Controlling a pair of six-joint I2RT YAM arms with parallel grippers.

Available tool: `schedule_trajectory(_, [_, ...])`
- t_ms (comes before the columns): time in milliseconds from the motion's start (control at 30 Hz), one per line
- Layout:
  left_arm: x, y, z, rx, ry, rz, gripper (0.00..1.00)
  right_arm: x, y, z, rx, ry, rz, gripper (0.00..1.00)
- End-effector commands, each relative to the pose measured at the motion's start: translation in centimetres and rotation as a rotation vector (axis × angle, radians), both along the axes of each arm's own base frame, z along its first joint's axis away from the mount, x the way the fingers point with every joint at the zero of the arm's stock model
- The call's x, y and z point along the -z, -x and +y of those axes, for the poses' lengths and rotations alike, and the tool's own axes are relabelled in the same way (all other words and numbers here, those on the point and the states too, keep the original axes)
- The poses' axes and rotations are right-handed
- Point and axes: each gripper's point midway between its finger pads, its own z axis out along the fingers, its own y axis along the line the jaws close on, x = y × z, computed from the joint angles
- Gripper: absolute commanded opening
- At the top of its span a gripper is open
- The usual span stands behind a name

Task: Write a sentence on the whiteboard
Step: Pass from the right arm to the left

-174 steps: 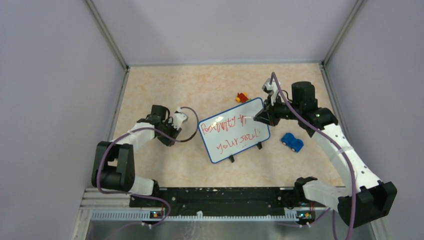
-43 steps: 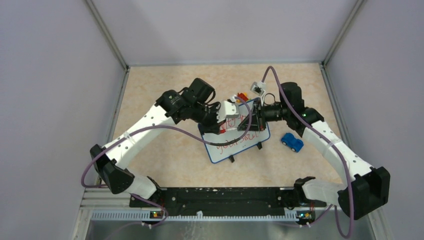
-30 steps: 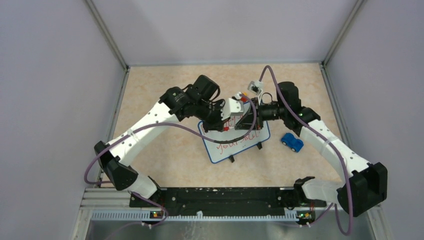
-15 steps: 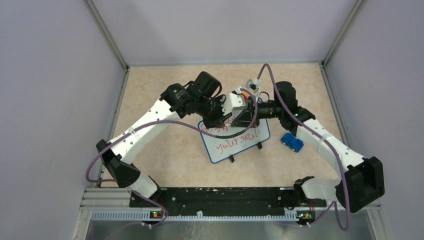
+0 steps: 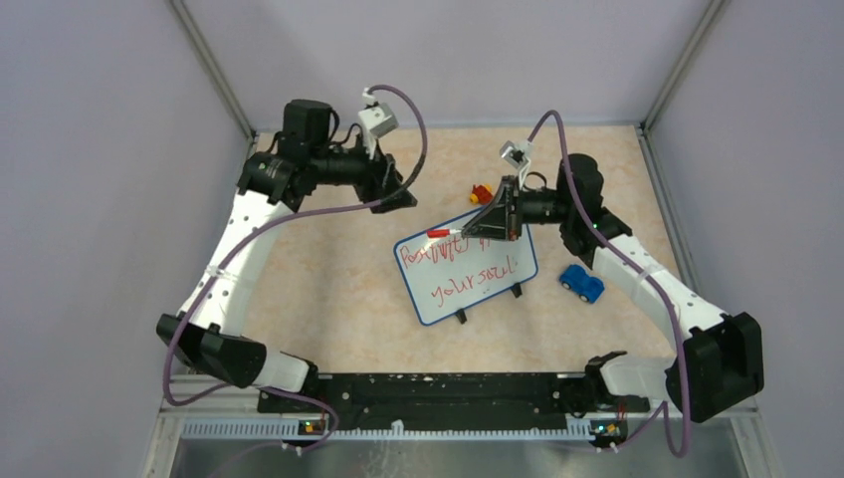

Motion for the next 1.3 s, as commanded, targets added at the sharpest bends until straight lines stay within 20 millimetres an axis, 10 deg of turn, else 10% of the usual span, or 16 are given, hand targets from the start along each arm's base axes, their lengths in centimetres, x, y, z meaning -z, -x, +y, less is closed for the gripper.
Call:
schedule_trajectory(0, [-2.5, 4.7, 0.1, 0.135, 0.239, 0.146, 0.73, -3.6, 0.0, -0.2, -0.025, -0.082, -0.091, 0.0])
schedule_trajectory(300, [-0.2, 8.4, 0.2, 0.223, 0.403, 0.357, 0.66, -5.6, 1.3, -0.1, -0.087, -0.14, -0.109, 0.0])
schedule_trajectory(967, [1.6, 9.2, -1.8, 0.259, 0.387, 0.479, 0.52, -5.3, 2.3, 1.6, -0.142, -0.128, -0.103, 0.0])
schedule_trajectory(1267, [1.4, 9.4, -2.6, 0.29, 0.376, 0.473, 0.24, -4.6, 2.4, 2.3, -0.152, -0.114, -0.088, 0.0])
